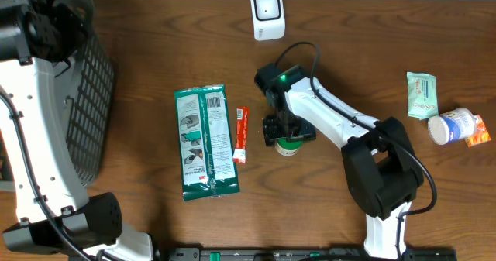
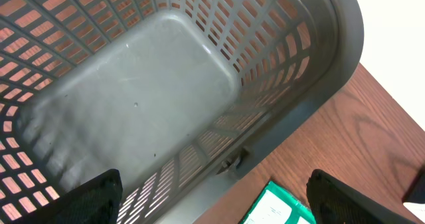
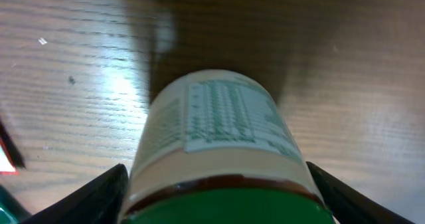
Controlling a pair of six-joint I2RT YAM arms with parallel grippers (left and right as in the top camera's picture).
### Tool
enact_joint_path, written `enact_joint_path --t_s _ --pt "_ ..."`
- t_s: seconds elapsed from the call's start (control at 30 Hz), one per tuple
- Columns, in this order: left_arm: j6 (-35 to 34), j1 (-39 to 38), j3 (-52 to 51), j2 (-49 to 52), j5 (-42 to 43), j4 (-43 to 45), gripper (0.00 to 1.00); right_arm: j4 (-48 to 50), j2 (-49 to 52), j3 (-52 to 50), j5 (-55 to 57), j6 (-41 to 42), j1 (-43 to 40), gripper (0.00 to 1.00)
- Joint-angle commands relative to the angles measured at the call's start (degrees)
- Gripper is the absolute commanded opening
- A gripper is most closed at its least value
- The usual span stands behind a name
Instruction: Scan the item barcode
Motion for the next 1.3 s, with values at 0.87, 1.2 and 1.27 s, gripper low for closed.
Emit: enact_joint_path --t_s 0.87,1.2,1.27 --pt "0.1 0.2 0.3 -0.5 -0.7 -0.2 0.88 7.2 0.3 -0.1 1.5 -39.3 -0.5 0.90" --pt "0.1 0.2 0.3 -0.5 -0.7 -0.2 0.88 -1.8 0.2 11.3 6.3 -27.3 -0.5 0.99" --pt "0.1 0.2 0.3 -0.5 -0.7 -0.2 0.88 -4.5 0.2 13.7 6.1 -23.6 -0.5 0.99"
